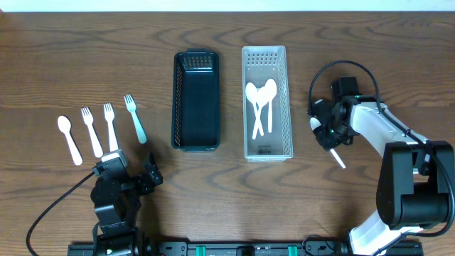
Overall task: Pack container
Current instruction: 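Carry the last spoon with the right gripper toward the grey basket, then lower the spoon into the grey basket and open the right gripper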
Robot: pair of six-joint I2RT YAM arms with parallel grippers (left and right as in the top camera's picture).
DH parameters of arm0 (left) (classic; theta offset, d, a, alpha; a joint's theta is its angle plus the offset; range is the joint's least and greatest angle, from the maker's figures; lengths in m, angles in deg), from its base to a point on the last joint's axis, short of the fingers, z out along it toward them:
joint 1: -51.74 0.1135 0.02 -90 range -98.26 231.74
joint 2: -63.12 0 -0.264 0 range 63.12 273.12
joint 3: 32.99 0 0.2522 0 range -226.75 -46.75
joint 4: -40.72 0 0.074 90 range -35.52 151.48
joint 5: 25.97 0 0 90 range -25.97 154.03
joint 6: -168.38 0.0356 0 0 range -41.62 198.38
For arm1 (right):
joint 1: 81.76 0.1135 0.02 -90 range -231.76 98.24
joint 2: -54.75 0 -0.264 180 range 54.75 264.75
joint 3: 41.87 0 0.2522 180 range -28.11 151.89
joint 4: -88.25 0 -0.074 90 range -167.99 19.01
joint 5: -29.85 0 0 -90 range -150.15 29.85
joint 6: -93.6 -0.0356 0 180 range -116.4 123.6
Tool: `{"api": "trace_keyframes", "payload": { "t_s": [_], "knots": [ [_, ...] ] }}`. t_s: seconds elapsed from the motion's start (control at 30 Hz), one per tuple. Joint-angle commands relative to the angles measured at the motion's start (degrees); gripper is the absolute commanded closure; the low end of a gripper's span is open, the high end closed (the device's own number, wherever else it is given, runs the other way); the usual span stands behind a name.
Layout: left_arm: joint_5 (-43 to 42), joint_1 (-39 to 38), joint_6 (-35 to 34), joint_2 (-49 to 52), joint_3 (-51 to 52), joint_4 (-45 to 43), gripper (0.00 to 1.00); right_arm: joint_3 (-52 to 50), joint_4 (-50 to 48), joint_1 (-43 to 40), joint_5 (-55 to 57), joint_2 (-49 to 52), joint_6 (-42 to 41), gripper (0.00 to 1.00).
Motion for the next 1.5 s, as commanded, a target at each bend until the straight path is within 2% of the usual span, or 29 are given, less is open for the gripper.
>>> {"api": "trace_keyframes", "payload": {
  "t_s": [0.0,0.13,0.47,0.63,0.73,0.8,0.97,1.47],
  "knots": [
    [0.1,0.3,-0.5,0.2,-0.1,-0.2,0.02,-0.7,0.2,0.3,-3.2,1.0,-4.5,0.99],
    [0.1,0.3,-0.5,0.2,-0.1,-0.2,0.02,4.1,2.8,0.3,-4.9,0.2,-11.5,0.99],
    [0.1,0.3,-0.5,0.2,-0.1,-0.1,0.02,30.3,14.5,5.5,-4.9,-1.8,-24.0,0.99],
    [0.1,0.3,-0.5,0.2,-0.1,-0.1,0.02,38.8,14.3,12.0,-4.9,-1.8,-39.2,0.99],
    [0.1,0.3,-0.5,0.2,-0.1,-0.1,0.02,39.1,12.0,16.3,-4.5,-1.7,-51.2,0.99],
    [0.1,0.3,-0.5,0.2,-0.1,-0.1,0.02,38.9,11.3,18.5,-1.9,-1.3,-56.3,0.99],
    [0.1,0.3,-0.5,0.2,-0.1,-0.1,0.02,38.7,12.2,22.1,5.1,1.2,-58.1,0.99],
    [0.1,0.3,-0.5,0.2,-0.1,-0.1,0.02,38.7,16.7,22.7,2.0,17.4,-57.8,0.99]
  ]
}}
